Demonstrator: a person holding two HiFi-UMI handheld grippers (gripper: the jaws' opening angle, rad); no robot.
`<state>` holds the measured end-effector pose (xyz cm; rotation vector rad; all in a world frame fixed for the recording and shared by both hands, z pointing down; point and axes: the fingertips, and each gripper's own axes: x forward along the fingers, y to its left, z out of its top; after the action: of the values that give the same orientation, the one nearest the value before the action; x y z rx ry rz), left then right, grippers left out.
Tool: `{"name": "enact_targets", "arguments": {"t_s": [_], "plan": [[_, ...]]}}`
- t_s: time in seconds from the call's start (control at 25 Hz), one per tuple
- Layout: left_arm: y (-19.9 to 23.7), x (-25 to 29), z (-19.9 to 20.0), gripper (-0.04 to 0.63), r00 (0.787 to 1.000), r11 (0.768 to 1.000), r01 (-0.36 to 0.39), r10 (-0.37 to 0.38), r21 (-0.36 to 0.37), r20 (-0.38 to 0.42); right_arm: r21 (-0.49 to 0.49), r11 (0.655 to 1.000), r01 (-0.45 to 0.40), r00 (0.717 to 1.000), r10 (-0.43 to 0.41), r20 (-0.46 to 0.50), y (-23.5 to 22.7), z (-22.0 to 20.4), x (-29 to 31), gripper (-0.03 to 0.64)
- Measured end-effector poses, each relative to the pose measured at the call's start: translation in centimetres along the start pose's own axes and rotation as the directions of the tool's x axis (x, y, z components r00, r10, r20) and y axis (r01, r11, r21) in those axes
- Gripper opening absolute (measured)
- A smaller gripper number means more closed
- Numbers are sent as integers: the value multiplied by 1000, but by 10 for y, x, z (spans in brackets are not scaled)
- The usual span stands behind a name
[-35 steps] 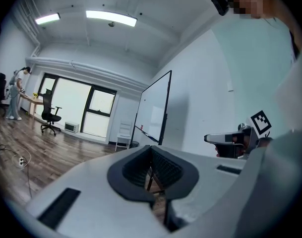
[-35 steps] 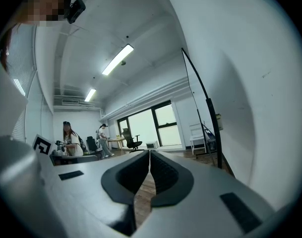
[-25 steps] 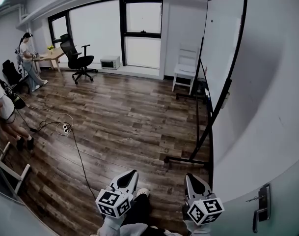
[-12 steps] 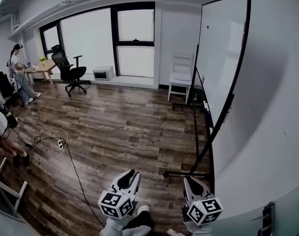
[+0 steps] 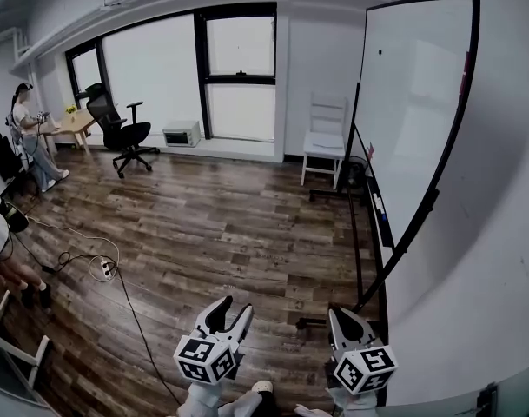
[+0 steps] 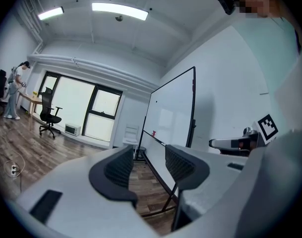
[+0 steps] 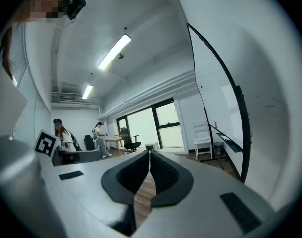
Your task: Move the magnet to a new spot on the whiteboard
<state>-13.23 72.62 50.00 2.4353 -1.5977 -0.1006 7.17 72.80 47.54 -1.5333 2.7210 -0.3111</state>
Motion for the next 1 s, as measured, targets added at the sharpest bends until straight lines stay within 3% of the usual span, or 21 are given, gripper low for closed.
{"name": "enact_targets", "arguments": {"t_s": [0.6,1.0], "plan": [[89,65,15,201,1000,1000,2,-2,-4,11,-2,1000,26,1000,-26,9,-15,8,110,32],[113,72,4,200,1000,1000,-2,1,-24,-22,20,999,35,999,-34,-29,-17,-4,139,32]]}}
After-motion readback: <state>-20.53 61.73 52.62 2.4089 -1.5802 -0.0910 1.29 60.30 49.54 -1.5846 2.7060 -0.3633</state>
